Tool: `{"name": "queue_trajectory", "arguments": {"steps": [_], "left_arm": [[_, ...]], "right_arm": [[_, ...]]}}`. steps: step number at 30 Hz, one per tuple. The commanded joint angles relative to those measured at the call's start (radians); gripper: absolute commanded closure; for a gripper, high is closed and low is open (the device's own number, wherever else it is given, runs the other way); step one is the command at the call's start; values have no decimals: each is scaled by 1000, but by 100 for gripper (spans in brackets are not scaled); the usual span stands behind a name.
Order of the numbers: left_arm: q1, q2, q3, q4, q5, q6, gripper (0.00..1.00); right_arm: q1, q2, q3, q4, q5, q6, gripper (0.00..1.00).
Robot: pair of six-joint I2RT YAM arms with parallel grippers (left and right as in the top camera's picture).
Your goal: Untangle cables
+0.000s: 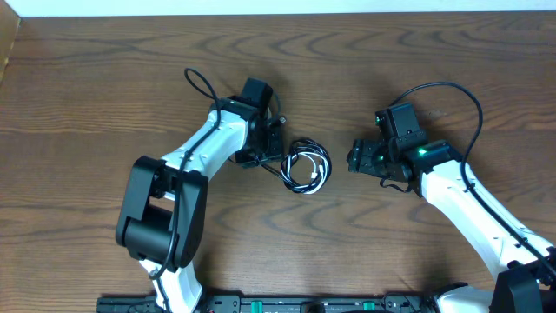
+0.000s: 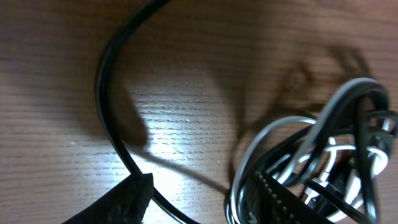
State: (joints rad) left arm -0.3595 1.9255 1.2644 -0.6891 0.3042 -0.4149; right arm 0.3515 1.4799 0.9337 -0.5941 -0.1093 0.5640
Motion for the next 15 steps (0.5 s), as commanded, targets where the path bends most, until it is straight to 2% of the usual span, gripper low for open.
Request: {"name": "queue_trajectory", "arguments": {"steps": [1,11,12,13,15], "left_arm": [[-19,41,-9,3,-18,-9,50],[-46,99,-11,0,-18,-43,54],[-46,99,-11,-6,-10,-43,68],[-46,96,-11,-9,2,-41,72],[-54,66,-10,-10,12,8,71]], "right_arm": [[-6,-4,1,-1,28,-20,25],[-5,-4,1,-1,28,-19,25],[-4,-4,1,-1,28,-20,25],[-4,-4,1,-1,28,-20,25],[-4,-4,1,-6,28,-19,25]]}}
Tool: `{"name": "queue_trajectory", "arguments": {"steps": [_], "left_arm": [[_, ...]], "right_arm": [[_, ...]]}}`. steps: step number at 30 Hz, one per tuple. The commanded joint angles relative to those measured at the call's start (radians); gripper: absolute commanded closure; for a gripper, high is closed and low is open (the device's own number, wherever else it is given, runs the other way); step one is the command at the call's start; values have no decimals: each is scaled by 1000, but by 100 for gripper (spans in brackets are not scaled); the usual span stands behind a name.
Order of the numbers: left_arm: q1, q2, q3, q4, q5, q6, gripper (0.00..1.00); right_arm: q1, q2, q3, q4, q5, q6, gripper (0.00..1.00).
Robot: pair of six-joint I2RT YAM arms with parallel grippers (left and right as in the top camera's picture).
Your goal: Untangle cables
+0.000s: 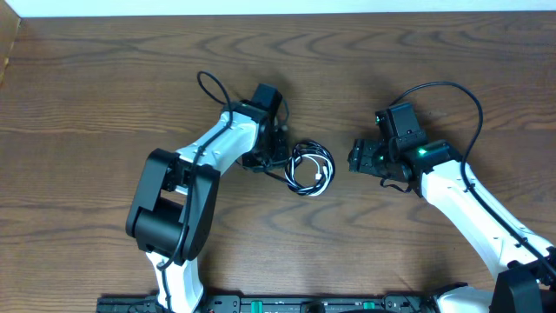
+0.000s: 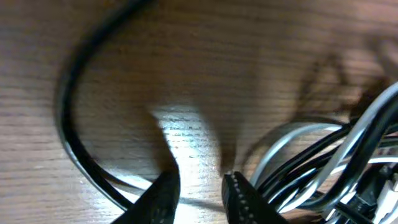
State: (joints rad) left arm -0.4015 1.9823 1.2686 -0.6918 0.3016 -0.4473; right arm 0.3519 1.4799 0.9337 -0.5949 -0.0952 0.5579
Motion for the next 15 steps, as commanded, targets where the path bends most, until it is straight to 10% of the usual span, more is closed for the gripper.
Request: {"name": "queue_trajectory", "arguments": {"steps": [1,15], "left_arm": [[-15,-11,-14,-8,15,54,70],[-55,-114,-23,-22,-3,-19,53]], "right_arm": [[-4,-4,1,-8,14,-13,25],[-4,-4,1,-7,14,-13,25]]}}
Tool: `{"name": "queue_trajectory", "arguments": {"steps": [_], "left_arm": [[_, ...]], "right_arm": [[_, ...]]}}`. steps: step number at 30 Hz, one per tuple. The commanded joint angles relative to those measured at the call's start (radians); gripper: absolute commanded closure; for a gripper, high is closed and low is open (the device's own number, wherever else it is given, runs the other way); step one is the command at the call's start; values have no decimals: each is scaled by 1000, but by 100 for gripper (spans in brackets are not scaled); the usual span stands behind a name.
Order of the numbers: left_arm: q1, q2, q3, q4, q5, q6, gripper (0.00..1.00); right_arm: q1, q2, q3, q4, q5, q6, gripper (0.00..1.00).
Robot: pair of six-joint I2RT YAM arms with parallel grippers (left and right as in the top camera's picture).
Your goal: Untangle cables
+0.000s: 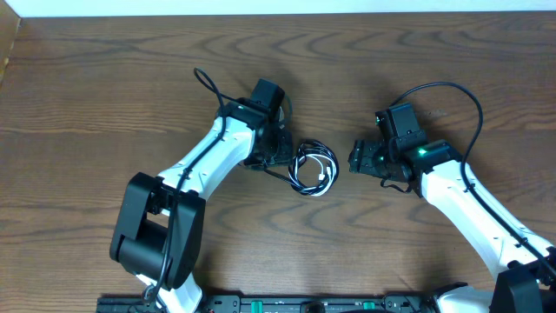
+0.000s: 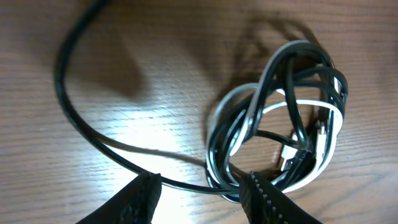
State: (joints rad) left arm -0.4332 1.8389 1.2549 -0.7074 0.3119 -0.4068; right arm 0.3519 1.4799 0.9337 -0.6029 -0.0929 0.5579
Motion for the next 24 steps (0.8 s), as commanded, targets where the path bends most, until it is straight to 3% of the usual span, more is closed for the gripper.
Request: {"name": "queue_trajectory", "arguments": {"steps": [1,6,14,24], "left_arm": [[-27,33,-10,-6,-19,-77,52],[-39,37,-43,-5,-106,-238,53],[-42,37,-132,114,-117,-378,52],[-56,37,-151,196,-47,-335,51]], "right_arm": [[-4,-4,1,1,12,-13,25],[-4,-4,1,0,12,-13,25],[-3,-4,1,1,12,-13,25],[-3,-4,1,2,12,-13,25]]}}
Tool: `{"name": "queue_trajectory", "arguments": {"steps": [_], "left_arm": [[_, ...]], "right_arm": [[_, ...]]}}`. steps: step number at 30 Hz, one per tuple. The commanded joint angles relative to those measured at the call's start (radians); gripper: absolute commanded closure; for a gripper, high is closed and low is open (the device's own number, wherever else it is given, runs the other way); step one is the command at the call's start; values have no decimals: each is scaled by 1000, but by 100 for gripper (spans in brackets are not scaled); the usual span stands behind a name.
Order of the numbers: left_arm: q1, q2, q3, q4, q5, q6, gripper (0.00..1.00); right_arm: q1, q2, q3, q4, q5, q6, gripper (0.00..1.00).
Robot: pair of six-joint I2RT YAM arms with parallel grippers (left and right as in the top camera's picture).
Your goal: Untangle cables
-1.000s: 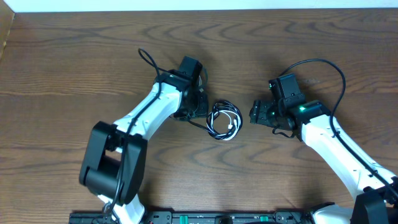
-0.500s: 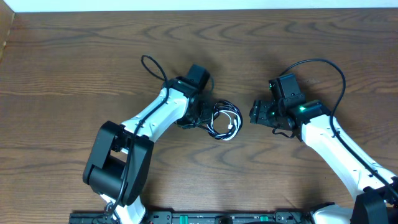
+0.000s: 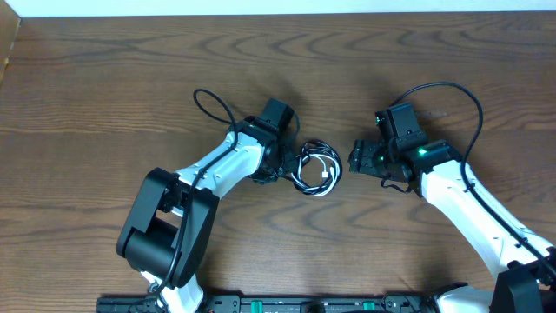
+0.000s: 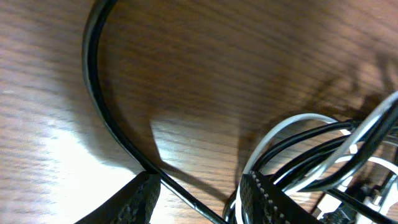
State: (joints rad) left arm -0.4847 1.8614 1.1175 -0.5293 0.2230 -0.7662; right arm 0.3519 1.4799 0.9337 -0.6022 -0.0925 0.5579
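A small bundle of black and white cables (image 3: 316, 168) lies tangled on the wooden table (image 3: 104, 96) between the two arms. My left gripper (image 4: 200, 198) is open at the bundle's left edge. A black strand (image 4: 109, 124) runs between its fingers (image 4: 135, 198). The white and black loops (image 4: 311, 155) press against the right finger. My right gripper (image 3: 356, 157) rests on the table to the right of the bundle, apart from it; its jaws are too small to judge.
A black cable (image 3: 211, 103) arcs up from the left arm's wrist, and another black cable (image 3: 452, 91) loops over the right arm. The table's far edge (image 3: 278, 14) meets a white wall.
My left gripper has shifted right and lower, closer to the bundle, which sits slightly further right. The black strand now crosses between its open fingers. The right arm has not moved.
My left gripper stood open at the bundle's left side. Then its fingers were nearly together close over the table by the black strand. After that it was open above the bundle, and now it is low against the bundle's left edge. The right arm stayed still.
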Motion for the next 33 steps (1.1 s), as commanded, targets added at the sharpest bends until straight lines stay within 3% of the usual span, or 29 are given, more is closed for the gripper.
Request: {"name": "queue_trajectory", "arguments": {"steps": [1,14,19,26,33], "left_arm": [[-4,14,-14,26,58,40,52],[-8,14,-14,34,60,96,52],[-42,14,-15,61,52,95,45],[-105,15,-17,87,-107,47,46],[-170,83,-18,155,-112,47,48]], "right_arm": [[-3,-4,1,1,12,-14,25],[-3,-4,1,1,11,-13,25],[-3,-4,1,0,11,-13,25],[-3,-4,1,-6,11,-14,25],[-3,-4,1,-8,11,-14,25]]}}
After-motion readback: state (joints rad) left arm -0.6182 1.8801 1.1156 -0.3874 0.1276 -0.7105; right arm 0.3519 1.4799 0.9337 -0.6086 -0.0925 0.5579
